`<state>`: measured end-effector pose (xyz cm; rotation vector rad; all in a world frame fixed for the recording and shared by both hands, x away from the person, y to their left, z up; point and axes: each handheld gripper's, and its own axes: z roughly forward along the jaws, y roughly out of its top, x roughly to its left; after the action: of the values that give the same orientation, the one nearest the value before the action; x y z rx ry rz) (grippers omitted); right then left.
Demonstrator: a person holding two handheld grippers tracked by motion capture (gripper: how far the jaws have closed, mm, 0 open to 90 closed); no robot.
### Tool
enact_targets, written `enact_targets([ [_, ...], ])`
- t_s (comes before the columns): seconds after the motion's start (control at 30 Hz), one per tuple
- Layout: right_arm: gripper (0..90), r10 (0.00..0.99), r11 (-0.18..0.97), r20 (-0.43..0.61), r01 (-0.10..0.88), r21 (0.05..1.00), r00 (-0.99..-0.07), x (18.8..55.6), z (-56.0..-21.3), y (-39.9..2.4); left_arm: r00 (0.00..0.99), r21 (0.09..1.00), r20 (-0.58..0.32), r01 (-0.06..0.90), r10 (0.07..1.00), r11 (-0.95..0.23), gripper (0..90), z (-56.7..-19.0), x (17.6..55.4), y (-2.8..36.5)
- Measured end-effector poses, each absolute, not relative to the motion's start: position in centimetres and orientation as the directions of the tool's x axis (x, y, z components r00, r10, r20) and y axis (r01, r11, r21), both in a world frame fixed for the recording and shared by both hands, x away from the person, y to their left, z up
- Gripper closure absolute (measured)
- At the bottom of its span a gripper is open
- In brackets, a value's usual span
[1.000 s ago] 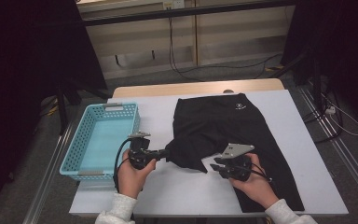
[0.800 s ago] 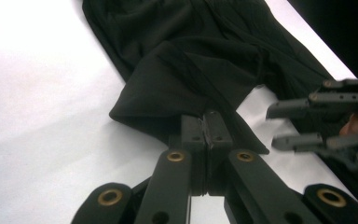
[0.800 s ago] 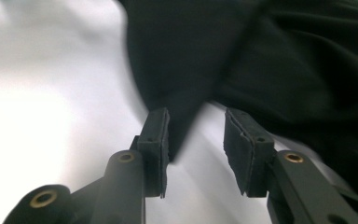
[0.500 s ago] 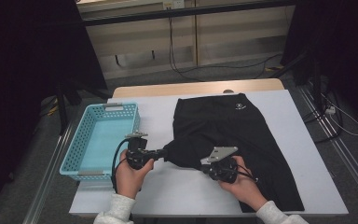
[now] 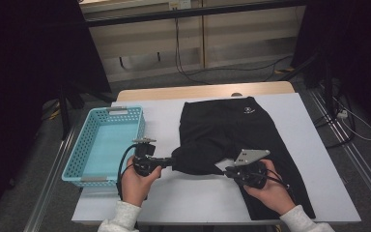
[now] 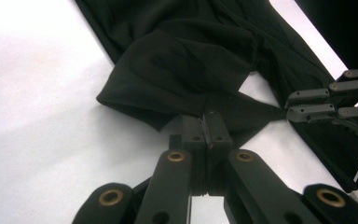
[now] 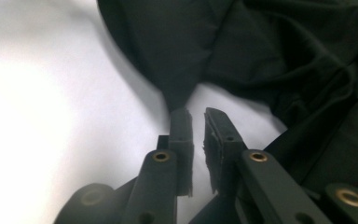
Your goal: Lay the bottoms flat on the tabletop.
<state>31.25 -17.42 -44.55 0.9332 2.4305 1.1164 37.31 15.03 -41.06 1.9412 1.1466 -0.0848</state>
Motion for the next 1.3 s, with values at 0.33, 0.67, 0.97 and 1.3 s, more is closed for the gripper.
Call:
enact_targets([
  [0.33,73.2,0.719,0.43,0.002,0.447,0.785,-0.695,33.8,-44.9,-15.8,0.558,0.631,-0.444,0.75,0.701,-0.197,89.9,-41.3,37.1,15.7],
  [0.67,62.3,0.734,0.457,-0.016,0.476,0.752,-0.679,36.6,-46.4,-13.5,0.562,0.632,-0.448,0.749,0.695,-0.198,89.8,-41.5,37.2,15.9],
  [0.97,90.0,0.729,0.484,-0.047,0.465,0.742,-0.683,37.2,-46.2,-14.4,0.553,0.627,-0.457,0.756,0.697,-0.189,89.8,-41.5,37.3,15.7],
  [1.3,84.9,0.774,0.445,-0.075,0.456,0.771,-0.628,36.8,-44.7,-16.7,0.551,0.612,-0.447,0.763,0.705,-0.208,89.7,-41.9,37.4,15.5],
])
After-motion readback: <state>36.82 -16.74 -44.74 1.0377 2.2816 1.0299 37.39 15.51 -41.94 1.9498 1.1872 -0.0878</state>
